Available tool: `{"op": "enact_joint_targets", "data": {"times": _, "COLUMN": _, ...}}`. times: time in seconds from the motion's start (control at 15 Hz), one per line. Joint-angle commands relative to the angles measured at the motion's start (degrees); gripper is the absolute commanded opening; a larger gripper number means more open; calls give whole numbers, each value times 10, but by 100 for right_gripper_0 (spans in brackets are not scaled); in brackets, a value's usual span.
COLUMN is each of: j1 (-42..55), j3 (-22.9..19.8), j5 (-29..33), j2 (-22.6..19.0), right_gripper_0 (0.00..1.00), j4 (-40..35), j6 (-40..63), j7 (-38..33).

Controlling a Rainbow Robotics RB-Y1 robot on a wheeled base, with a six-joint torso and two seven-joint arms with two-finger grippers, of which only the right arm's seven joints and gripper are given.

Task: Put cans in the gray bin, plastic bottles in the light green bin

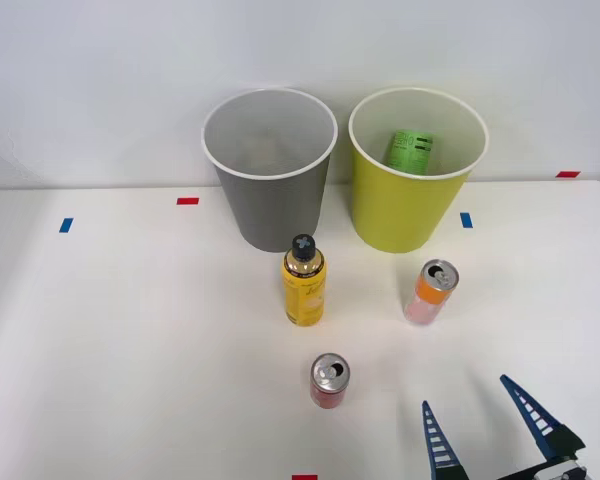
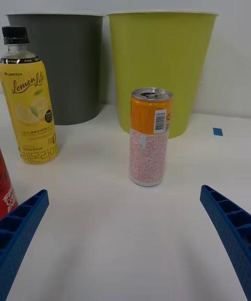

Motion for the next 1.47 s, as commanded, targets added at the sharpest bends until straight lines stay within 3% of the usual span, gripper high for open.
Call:
{"op": "enact_joint_targets", "data": {"times": 0.07, "j1": 29, "j3": -4, "j5": -12, "j2": 39, "right_gripper_0": 100, "j4": 4, "j6": -12, "j7": 35}}
{"op": "enact_joint_targets", "data": {"times": 0.47, "j1": 45, "j3": -8, "j5": 0, "j2": 84, "right_gripper_0": 100, "j4": 46, "j6": -69, "j7": 55}}
{"op": "enact_joint_targets", "data": {"times": 1.47, "j1": 66, "j3": -16, "j5": 28, "j2": 88, "right_gripper_0": 100, "j4": 46, "j6": -69, "j7": 73}}
